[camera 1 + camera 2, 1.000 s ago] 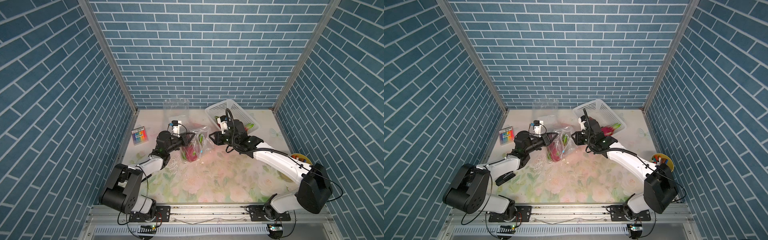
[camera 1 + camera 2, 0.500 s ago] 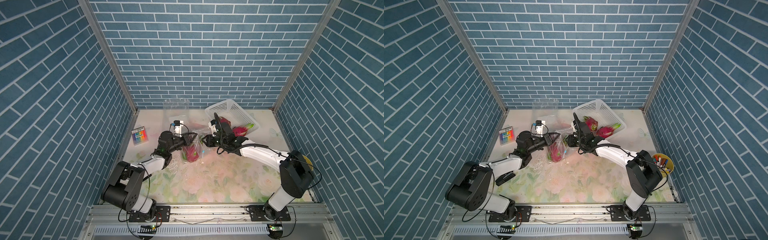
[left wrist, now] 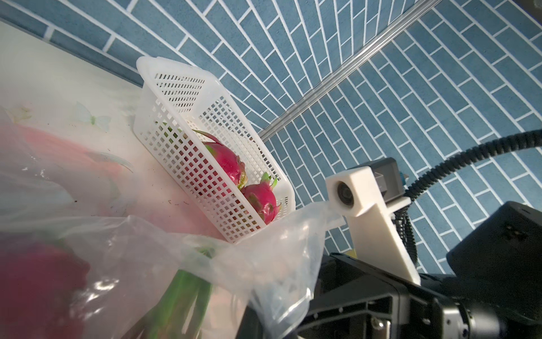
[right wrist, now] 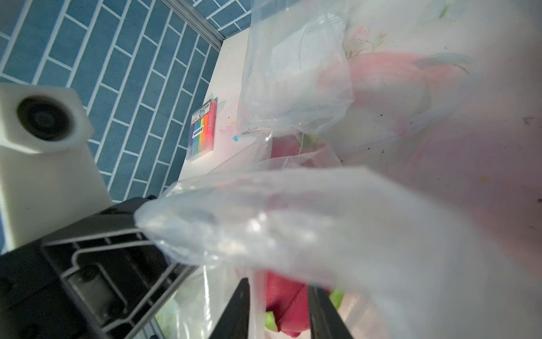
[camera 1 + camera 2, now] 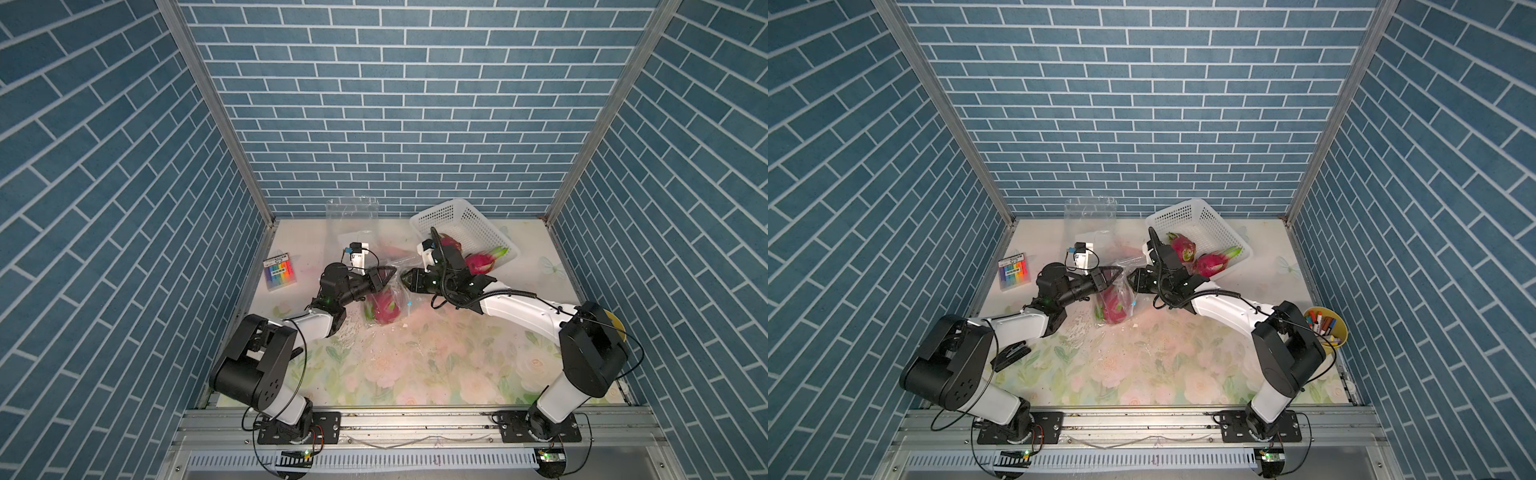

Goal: Open the zip-top bag and take out the dragon fruit
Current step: Pick up the dragon fruit from the zipper food storage bag.

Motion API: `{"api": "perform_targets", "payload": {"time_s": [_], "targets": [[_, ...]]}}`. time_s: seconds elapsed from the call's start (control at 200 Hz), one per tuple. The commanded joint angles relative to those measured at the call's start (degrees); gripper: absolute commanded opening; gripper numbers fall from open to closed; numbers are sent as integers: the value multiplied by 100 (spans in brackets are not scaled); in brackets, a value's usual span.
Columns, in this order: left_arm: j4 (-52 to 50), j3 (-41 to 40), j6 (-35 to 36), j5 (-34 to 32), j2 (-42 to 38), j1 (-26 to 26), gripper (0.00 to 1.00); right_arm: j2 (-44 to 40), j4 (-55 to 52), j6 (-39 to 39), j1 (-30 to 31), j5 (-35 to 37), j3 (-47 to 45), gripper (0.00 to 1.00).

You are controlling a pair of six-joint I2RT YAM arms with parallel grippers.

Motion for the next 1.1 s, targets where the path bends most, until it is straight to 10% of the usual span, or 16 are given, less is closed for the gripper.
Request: {"api": "perform_targets", "payload": {"time_s": [0.0, 1.095], "targets": [[269, 180, -77, -14, 62, -28, 9, -38, 242, 642, 60, -162, -262, 33], [213, 165, -98, 330, 172, -197, 13, 606, 701, 1151, 73, -547, -95, 37]]}}
